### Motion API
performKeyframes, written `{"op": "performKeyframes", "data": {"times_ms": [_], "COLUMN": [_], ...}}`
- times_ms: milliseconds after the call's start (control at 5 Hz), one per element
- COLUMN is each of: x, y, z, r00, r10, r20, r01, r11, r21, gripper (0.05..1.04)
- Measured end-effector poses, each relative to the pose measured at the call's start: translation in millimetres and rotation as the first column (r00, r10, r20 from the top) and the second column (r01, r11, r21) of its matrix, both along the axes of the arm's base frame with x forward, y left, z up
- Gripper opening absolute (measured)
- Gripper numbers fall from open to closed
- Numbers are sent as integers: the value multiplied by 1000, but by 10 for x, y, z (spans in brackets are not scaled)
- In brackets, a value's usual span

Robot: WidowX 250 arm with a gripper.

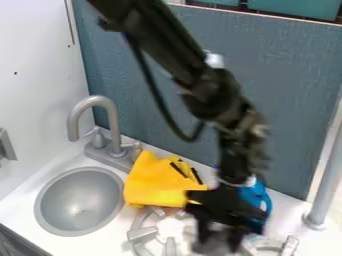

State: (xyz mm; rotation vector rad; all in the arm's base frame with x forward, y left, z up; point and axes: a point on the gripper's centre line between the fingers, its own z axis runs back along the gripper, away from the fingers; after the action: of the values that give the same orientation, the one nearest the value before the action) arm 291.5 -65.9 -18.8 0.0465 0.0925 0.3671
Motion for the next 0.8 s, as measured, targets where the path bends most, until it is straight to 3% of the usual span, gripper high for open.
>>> {"op": "performKeyframes", "data": {"times_ms": [200, 400, 600, 800], "x": [108, 73, 10, -54], "y": [481, 850, 924, 899], "z": [-65, -222, -330, -548], "r00": [994, 990, 990, 990], "r10": [106, 139, 135, 135], "r20": [37, 9, 41, 47], "r01": [-107, -139, -138, -139], "r11": [993, 988, 985, 987], "r21": [39, 72, 101, 82], "gripper": [624, 624, 624, 624]}}
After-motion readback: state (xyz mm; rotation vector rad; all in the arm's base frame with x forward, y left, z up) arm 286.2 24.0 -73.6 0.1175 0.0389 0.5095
